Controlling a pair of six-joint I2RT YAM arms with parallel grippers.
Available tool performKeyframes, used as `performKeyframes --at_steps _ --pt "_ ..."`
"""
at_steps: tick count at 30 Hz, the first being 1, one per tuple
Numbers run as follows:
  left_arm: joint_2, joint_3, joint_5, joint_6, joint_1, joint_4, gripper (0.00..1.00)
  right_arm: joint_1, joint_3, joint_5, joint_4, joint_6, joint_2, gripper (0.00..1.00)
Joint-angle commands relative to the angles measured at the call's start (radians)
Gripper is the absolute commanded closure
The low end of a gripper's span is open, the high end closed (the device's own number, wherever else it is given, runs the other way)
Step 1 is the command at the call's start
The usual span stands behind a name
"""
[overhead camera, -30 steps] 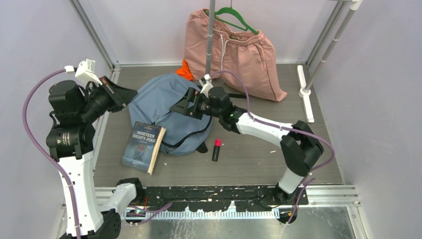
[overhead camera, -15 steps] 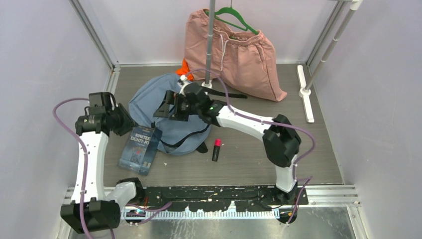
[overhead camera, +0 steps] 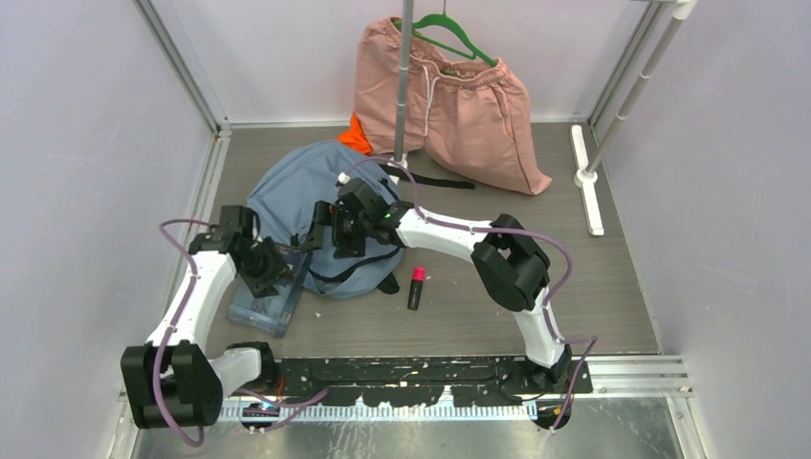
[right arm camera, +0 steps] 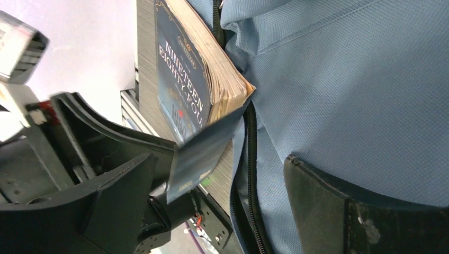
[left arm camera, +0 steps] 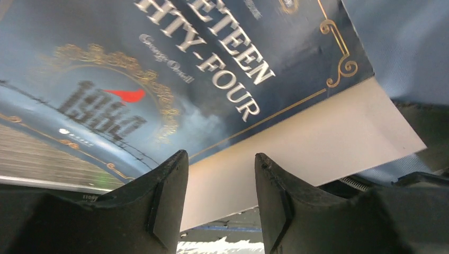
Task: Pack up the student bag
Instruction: Pick up the book from the center of the board.
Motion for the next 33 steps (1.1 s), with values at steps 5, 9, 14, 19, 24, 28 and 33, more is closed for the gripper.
performKeyframes --at_steps 5,9,14,19,24,28,33 --pt "0.130 0.025 -0.157 -0.069 -0.223 0.124 0.49 -0.034 -0.066 0.017 0.127 0.062 -0.106 0.04" --pt "0.223 0.101 -0.344 -0.034 -0.289 0.083 0.48 -0.063 -0.175 0.053 0.168 0.079 -0.186 0.04" --pt "0.363 0.199 -0.522 -0.003 -0.406 0.031 0.43 -0.105 -0.255 0.073 0.208 0.098 -0.257 0.04" --pt "0.443 0.240 -0.638 0.005 -0.546 0.004 0.19 -0.120 -0.278 0.074 0.211 0.103 -0.276 0.04" --pt "0.531 0.277 -0.761 -0.027 -0.597 -0.054 0.25 -0.122 -0.268 0.062 0.212 0.101 -0.273 0.04" --pt "0.609 0.282 -0.864 -0.073 -0.597 -0.094 0.39 -0.122 -0.270 0.060 0.211 0.101 -0.276 0.04" --pt "0.764 0.343 -0.932 -0.136 -0.597 -0.165 0.43 -0.122 -0.274 0.058 0.217 0.101 -0.277 0.04"
